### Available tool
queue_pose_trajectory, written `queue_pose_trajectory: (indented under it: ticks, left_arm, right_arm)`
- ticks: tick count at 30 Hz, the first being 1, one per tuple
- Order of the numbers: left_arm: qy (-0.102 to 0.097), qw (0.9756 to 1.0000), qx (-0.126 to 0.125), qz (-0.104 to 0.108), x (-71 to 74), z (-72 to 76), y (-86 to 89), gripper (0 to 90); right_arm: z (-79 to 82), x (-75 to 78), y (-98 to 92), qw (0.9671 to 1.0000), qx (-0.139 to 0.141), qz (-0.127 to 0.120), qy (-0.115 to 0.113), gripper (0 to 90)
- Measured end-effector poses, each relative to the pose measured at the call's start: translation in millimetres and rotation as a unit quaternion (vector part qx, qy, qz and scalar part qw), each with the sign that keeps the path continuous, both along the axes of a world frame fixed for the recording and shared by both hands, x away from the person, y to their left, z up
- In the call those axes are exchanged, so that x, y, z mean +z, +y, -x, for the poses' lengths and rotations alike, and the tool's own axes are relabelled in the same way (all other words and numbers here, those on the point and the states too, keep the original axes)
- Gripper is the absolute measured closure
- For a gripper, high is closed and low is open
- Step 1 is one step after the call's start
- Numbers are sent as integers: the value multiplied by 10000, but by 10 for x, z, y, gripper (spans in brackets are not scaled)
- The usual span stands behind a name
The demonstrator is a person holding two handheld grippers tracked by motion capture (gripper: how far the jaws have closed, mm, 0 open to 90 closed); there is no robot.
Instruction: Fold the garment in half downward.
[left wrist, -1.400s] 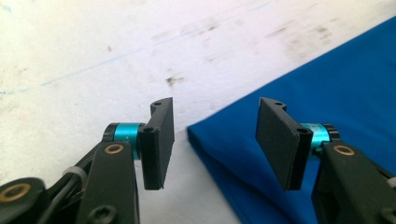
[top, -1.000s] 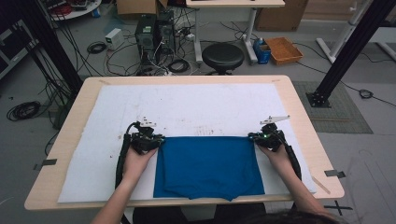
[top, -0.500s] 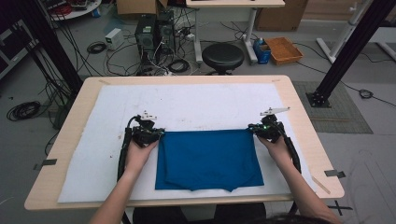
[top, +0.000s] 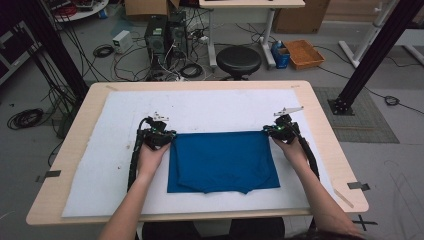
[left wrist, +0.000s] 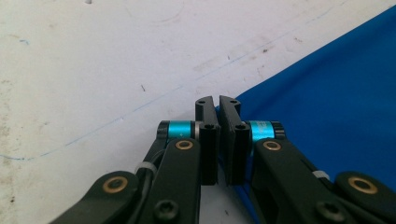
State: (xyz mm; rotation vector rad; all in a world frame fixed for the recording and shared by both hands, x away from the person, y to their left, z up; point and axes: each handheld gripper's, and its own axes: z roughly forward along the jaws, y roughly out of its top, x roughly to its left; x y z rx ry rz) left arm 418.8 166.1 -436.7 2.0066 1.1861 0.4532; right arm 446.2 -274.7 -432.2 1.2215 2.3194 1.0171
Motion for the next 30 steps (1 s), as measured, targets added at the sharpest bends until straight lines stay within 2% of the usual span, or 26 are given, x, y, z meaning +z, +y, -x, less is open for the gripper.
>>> queue_pose_trajectory:
  ticks: [2, 5, 8, 11, 14, 19, 24, 30]
  left_arm:
    - [-88, 10000, 15, -26, 24, 12, 7, 839]
    - [-214, 9997, 116, -38, 78, 43, 34, 645]
    - [-346, 9993, 160, 57, 146, 92, 99, 514]
    - [-497, 9985, 157, 140, 222, 195, 180, 457]
    - [-650, 9976, 125, 218, 277, 345, 251, 434]
    - [-878, 9955, 92, 335, 339, 569, 342, 415]
    - [-1061, 9937, 58, 350, 389, 627, 369, 400]
    - [-1095, 9933, 112, 366, 378, 643, 396, 399]
  right_arm:
    - [11, 15, -12, 10000, -25, -41, -10, 814]
    - [46, 62, -47, 9998, -53, -123, -142, 701]
    - [112, 121, -89, 9994, -105, -185, -263, 614]
    - [212, 190, -143, 9986, -125, -310, -406, 520]
    - [352, 244, -212, 9972, -103, -452, -584, 483]
    - [552, 244, -336, 9949, -186, -592, -789, 456]
    - [623, 266, -420, 9938, -297, -619, -877, 440]
    - [634, 272, -475, 9930, -412, -680, -878, 423]
